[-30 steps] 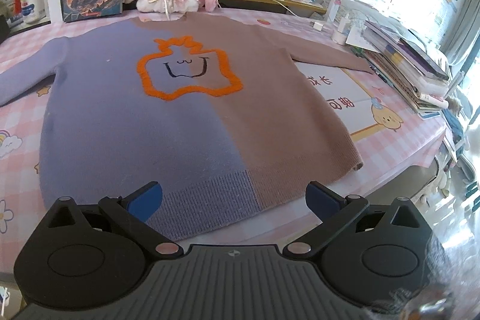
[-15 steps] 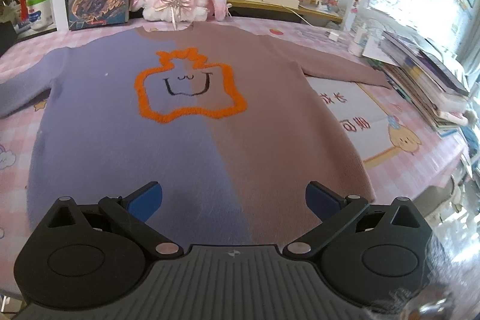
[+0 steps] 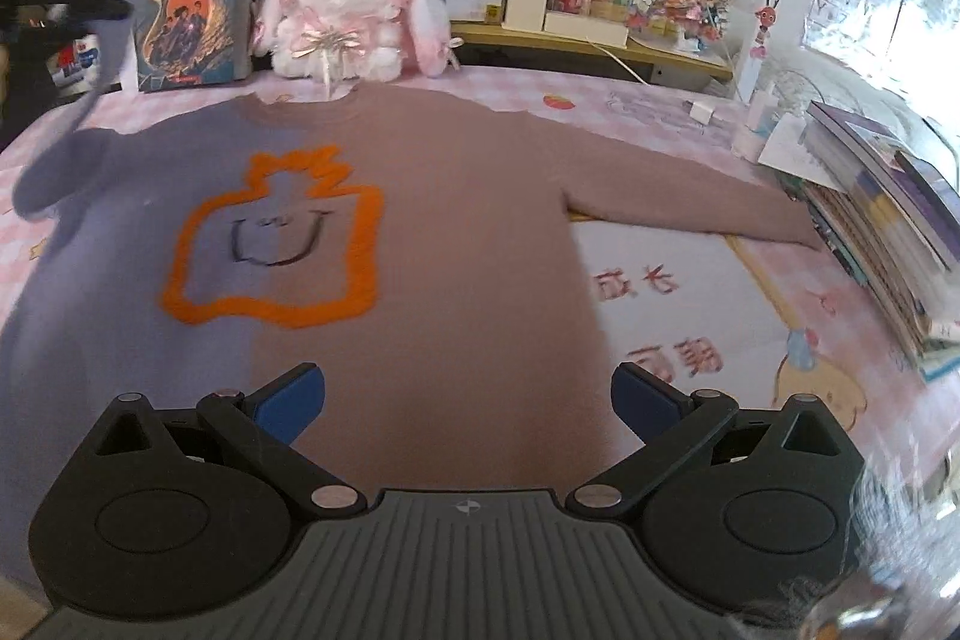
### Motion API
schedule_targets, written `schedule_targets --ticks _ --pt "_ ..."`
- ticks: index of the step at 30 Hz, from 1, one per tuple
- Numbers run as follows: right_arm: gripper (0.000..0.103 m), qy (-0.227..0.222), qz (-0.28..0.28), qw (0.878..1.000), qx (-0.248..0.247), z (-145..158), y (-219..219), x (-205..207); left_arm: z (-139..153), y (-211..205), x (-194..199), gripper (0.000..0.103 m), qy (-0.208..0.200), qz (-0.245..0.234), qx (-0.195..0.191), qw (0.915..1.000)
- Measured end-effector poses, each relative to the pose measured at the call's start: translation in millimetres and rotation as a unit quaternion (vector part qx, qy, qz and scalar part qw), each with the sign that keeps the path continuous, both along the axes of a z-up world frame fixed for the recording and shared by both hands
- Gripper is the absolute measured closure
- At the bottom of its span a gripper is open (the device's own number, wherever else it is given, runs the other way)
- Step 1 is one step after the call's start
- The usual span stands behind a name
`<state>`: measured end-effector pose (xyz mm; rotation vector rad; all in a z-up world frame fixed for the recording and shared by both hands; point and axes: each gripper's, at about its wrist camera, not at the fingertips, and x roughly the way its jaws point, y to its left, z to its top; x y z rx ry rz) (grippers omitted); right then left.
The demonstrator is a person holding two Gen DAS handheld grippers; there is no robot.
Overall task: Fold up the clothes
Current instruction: 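Lift the lavender sleeve with the left tool, fold it across the body, release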
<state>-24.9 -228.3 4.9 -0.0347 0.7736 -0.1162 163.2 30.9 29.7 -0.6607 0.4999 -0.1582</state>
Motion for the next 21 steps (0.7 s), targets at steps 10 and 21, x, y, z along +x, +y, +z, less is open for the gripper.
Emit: schedule_targets --ticks 10,21 --pt "0.0 0.014 0.029 0.999 0.018 -10 -69 9 -17 -89 14 0.099 0.025 -0.02 0.049 0.9983" --pt "0.0 0.02 0.028 0.999 0.033 -16 -99 13 -52 -146 4 0.037 0.12 -0.097 0.143 0.9777"
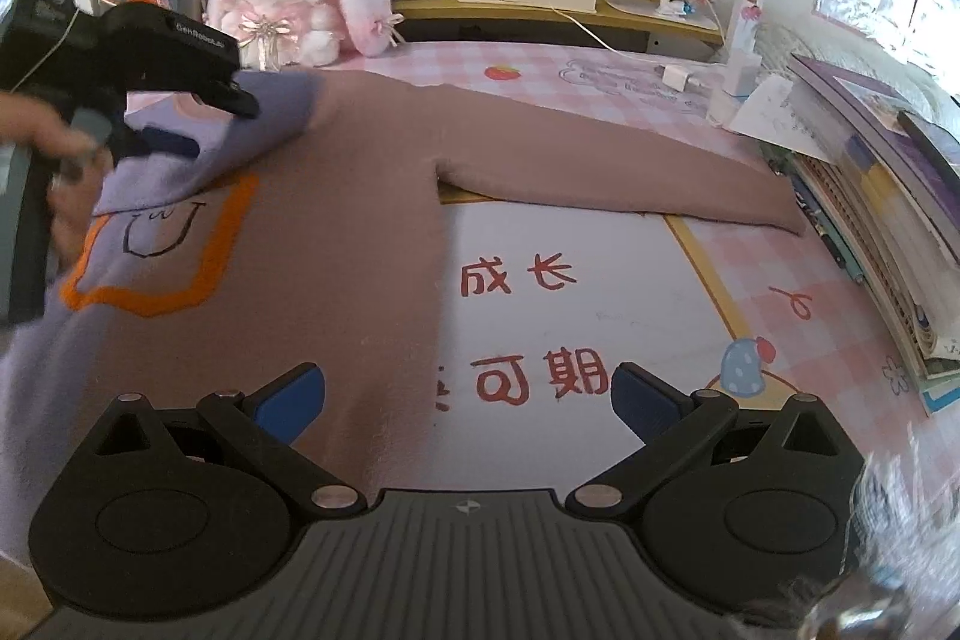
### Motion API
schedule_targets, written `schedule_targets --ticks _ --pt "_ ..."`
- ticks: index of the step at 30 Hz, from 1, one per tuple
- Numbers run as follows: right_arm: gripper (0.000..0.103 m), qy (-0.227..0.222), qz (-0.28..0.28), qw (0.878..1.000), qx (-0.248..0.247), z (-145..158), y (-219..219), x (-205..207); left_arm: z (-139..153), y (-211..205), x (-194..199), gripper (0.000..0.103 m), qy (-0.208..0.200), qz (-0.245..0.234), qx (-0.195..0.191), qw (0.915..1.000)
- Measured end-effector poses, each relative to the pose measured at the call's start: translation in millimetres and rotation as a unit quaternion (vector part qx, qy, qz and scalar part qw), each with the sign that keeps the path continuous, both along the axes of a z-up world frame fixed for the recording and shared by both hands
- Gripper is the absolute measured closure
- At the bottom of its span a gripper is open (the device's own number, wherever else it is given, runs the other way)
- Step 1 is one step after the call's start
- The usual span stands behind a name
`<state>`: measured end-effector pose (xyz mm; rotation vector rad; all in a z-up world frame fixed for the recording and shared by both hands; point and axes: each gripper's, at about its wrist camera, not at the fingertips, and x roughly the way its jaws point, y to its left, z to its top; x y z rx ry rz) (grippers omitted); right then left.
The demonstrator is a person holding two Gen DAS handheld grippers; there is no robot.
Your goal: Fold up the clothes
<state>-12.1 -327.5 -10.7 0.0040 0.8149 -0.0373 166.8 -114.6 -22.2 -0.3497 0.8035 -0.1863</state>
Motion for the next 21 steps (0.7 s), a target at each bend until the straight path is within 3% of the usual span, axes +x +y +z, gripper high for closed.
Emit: schedule_targets --ticks 3,5,10,12,17,20,21 --pt "0.0 0.0 0.008 1.0 0.006 -1 0 4 10 6 -28 0.033 -0.036 -0.037 0.025 0.9984" --pt "0.0 0.004 0.017 1.0 0.013 -3 3 8 17 18 -49 0.033 -0.058 -0.034 0.07 0.9953" --pt "0.0 0.017 0.035 0.999 0.03 -9 11 19 21 63 -95 0.033 -0.066 0.022 0.202 0.9768" --pt "0.0 0.022 0.037 0.998 0.035 -11 14 23 17 88 -112 0.033 -0.049 0.058 0.233 0.9694" --pt "0.003 0.037 0.039 0.998 0.045 -16 16 27 4 146 -135 0.033 0.024 0.151 0.21 0.9657" --pt "0.008 0.042 0.045 0.997 0.048 -16 17 28 0 162 -136 0.034 0.044 0.163 0.174 0.9703" --pt "0.015 0.044 0.045 0.997 0.049 -17 17 29 -1 165 -135 0.034 0.048 0.157 0.158 0.9737"
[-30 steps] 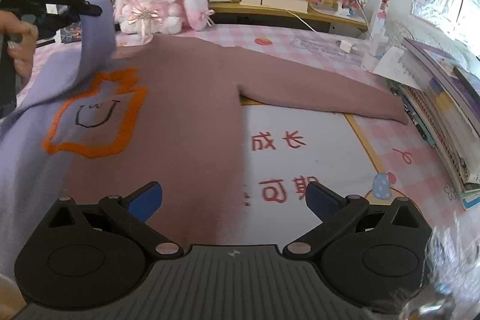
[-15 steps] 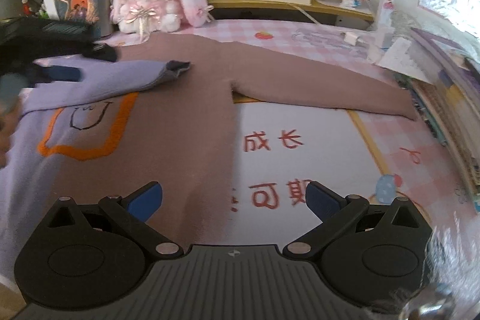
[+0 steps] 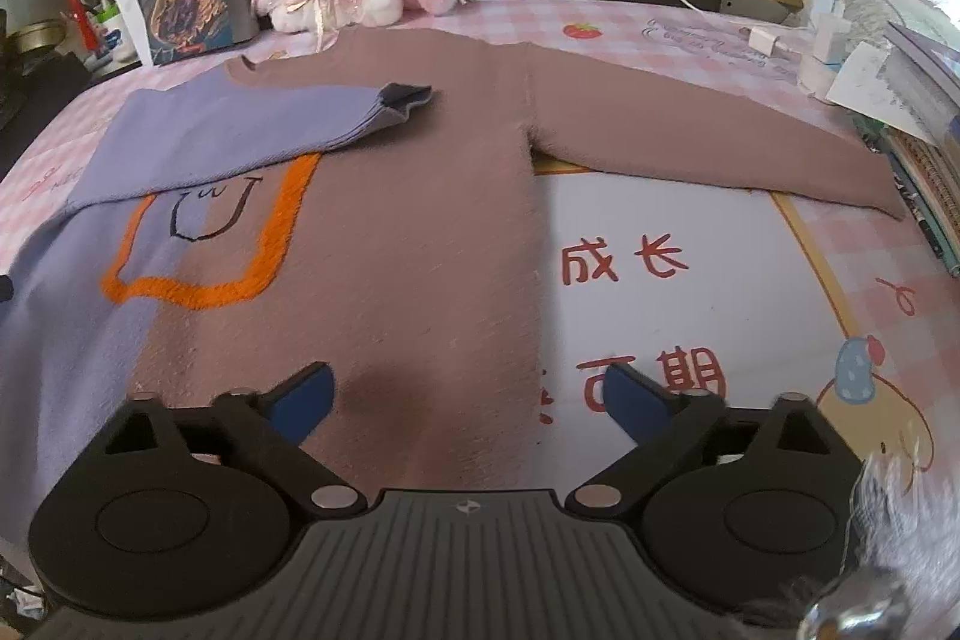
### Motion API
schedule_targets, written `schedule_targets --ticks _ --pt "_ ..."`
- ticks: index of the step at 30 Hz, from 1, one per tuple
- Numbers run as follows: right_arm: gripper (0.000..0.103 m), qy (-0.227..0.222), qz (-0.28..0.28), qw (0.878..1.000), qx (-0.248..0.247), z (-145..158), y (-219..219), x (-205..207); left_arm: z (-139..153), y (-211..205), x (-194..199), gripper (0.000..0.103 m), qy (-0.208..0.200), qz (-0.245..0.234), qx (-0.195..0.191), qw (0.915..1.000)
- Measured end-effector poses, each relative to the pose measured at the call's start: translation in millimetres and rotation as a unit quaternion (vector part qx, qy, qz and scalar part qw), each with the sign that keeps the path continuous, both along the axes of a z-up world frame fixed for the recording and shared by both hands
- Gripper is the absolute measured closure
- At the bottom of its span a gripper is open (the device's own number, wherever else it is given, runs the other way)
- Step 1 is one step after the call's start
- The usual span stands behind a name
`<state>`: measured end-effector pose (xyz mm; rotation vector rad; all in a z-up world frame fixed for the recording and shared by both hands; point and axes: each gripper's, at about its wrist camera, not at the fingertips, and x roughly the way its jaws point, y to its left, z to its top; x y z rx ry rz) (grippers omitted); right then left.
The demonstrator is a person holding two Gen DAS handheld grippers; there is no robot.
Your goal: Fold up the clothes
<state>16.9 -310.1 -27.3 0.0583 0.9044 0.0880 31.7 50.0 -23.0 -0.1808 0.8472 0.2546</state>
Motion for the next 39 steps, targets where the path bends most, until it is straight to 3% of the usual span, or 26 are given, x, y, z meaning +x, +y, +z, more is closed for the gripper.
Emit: schedule_targets --ticks 2,4,6,8,10,13,20,27,31,32,35,37,39 --pt "0.026 0.003 0.001 1.0 0.0 0 0 1 -3 -1 3 0.034 0.0 -0.007 -0.017 0.9998" --pt "0.046 0.005 0.003 1.0 0.003 0 0 3 -5 -4 6 0.037 0.002 -0.016 -0.026 0.9995" --pt "0.053 0.007 0.003 1.0 0.005 0 -1 5 -6 -7 8 0.048 0.0 -0.025 -0.03 0.9993" --pt "0.062 0.007 0.005 1.0 0.007 0 -1 6 -7 -9 12 0.084 0.005 -0.032 -0.035 0.9989" --pt "0.079 0.007 0.011 1.0 0.014 0 -1 8 -6 -9 16 0.099 0.009 -0.035 -0.041 0.9985" --pt "0.09 0.007 0.026 0.999 0.025 1 3 13 -6 -2 21 0.099 0.005 -0.022 -0.038 0.999" --pt "0.091 -0.01 0.078 0.997 0.022 -1 26 27 -3 17 37 0.099 0.005 0.001 -0.014 0.9999" --pt "0.091 -0.015 0.084 0.996 0.033 -3 32 33 -7 24 41 0.097 0.009 0.009 -0.009 0.9999" --pt "0.091 -0.016 0.082 0.996 0.037 -4 31 33 -1 23 35 0.091 0.004 0.012 -0.006 0.9999" --pt "0.09 -0.016 0.079 0.996 0.038 -4 30 33 1 21 32 0.084 -0.001 0.013 -0.001 0.9999" --pt "0.078 -0.016 0.061 0.997 0.038 0 27 28 9 17 19 0.068 -0.018 0.013 0.017 0.9996" --pt "0.057 -0.025 0.05 0.998 0.038 4 26 22 15 15 8 0.059 -0.032 0.01 0.027 0.9991" --pt "0.05 -0.036 0.04 0.998 0.039 9 26 15 20 14 -1 0.045 -0.041 0.006 0.033 0.9986"
